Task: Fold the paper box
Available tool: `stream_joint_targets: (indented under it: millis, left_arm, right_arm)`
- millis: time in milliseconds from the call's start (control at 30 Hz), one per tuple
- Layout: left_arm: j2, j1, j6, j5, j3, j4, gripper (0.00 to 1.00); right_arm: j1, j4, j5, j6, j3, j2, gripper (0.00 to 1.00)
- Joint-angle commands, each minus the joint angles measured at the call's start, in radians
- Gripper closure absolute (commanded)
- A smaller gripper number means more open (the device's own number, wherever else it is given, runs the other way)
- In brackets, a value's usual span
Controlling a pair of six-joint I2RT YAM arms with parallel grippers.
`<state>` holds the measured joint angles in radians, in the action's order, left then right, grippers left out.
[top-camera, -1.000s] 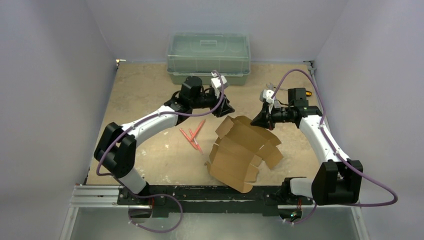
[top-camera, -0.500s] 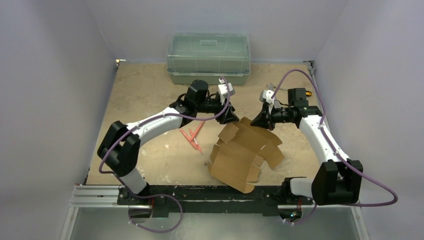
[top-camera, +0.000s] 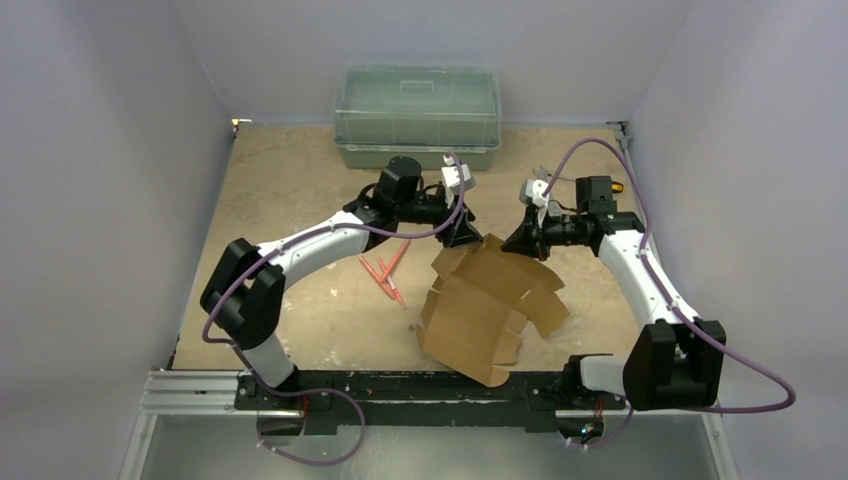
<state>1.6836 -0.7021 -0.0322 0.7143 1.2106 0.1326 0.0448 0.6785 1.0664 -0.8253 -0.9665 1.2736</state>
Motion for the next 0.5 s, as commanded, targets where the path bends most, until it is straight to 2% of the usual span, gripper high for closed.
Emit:
stream_joint_targets:
  millis: [0,267,467]
  left_arm:
    - [0.025,-0.019,0.027,0.028,0.074,-0.012,0.44]
    - [0.064,-0.025,0.061,0.029,0.114,-0.03,0.43]
    - [0.102,-0.036,0.066,0.022,0.13,-0.028,0.46]
  right_arm:
    - [0.002,-0.012,0.029,0.003,-0.035,-0.027,1.0]
    - [0.0,-0.007,0.04,0.002,-0.038,-0.028,1.0]
    - [0.001,-0.004,0.056,0.002,-0.038,-0.025,1.0]
